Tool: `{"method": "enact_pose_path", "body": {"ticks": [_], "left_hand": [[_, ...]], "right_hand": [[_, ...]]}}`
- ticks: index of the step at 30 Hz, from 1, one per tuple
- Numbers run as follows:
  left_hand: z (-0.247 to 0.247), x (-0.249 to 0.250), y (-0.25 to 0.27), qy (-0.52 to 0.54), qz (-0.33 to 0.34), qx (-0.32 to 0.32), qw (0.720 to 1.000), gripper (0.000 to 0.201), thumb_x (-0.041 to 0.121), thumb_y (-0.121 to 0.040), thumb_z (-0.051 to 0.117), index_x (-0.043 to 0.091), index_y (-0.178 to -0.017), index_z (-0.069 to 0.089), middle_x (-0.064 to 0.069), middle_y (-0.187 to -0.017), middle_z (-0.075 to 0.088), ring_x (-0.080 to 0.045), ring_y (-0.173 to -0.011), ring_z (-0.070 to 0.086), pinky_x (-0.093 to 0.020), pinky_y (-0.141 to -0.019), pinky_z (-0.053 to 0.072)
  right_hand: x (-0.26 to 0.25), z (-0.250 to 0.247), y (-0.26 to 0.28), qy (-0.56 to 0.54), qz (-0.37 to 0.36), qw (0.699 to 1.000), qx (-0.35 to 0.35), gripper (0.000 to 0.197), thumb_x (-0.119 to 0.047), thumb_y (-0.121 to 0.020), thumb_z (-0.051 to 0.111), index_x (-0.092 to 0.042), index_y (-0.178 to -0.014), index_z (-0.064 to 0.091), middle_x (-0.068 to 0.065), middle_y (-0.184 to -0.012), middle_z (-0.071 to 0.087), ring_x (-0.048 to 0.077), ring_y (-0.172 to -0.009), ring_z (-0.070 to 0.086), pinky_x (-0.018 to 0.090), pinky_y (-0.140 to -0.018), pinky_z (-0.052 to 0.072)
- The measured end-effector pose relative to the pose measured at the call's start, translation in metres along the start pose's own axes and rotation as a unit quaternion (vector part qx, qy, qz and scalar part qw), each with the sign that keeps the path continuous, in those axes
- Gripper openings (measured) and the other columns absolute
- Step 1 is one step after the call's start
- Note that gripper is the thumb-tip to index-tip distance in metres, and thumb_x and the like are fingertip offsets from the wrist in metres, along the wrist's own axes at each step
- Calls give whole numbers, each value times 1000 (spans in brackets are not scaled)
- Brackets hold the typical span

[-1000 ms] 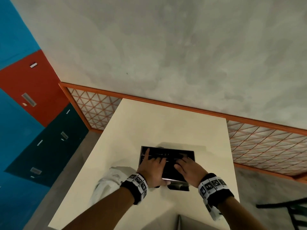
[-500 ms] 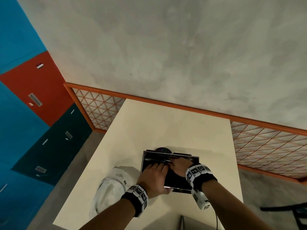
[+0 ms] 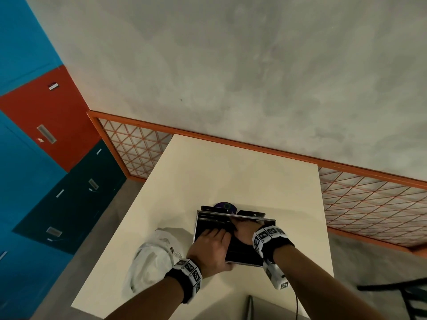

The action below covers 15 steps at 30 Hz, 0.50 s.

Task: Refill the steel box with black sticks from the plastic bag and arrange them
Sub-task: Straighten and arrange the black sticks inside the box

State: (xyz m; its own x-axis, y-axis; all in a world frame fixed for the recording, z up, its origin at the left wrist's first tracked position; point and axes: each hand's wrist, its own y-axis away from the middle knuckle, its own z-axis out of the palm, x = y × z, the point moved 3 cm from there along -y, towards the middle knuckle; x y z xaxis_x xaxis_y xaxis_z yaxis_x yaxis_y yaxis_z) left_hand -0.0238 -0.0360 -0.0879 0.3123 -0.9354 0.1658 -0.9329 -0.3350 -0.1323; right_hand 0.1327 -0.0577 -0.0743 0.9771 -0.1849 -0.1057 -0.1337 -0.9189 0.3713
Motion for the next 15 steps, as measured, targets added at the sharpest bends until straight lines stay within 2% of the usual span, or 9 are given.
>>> {"method": "enact_pose_path", "body": {"ticks": [3, 8, 11, 15], "left_hand": [[1, 1, 1, 1, -1, -4, 1000, 59, 67, -73, 60, 15, -102, 60, 0, -93, 63, -22, -85, 60, -37, -81, 51], [-2, 0, -2, 5, 1, 0, 1000, 60, 67, -74, 60, 14, -103, 61, -1, -93, 64, -22, -84, 60, -37, -80, 51], [-2, 2, 2, 2, 2, 9, 1000, 61, 66, -72, 61, 14, -104, 62, -1, -93, 65, -21, -83, 62, -36, -81, 52], [-2, 2, 3, 1, -3, 10, 1000, 63, 65, -71, 61, 12, -106, 63, -2, -96, 68, -21, -84, 64, -35, -82, 53]], "right_hand": [[0, -2, 2, 20, -6, 1000, 14, 50, -39, -100, 34, -22, -147, 36, 16, -130, 54, 35, -117, 53, 38, -101, 39], [-8, -8, 3, -5, -17, 1000, 23, 33, -22, -98, 43, -17, -128, 56, 14, -117, 65, 32, -107, 60, 32, -90, 42], [-8, -7, 6, -4, -11, 999, 30, 33, -25, -98, 44, -18, -127, 57, 11, -119, 63, 30, -110, 59, 31, -92, 41], [-5, -1, 7, -8, 6, 1000, -1, 28, -25, -100, 41, -13, -118, 60, 11, -119, 64, 29, -109, 61, 30, -90, 44]]}}
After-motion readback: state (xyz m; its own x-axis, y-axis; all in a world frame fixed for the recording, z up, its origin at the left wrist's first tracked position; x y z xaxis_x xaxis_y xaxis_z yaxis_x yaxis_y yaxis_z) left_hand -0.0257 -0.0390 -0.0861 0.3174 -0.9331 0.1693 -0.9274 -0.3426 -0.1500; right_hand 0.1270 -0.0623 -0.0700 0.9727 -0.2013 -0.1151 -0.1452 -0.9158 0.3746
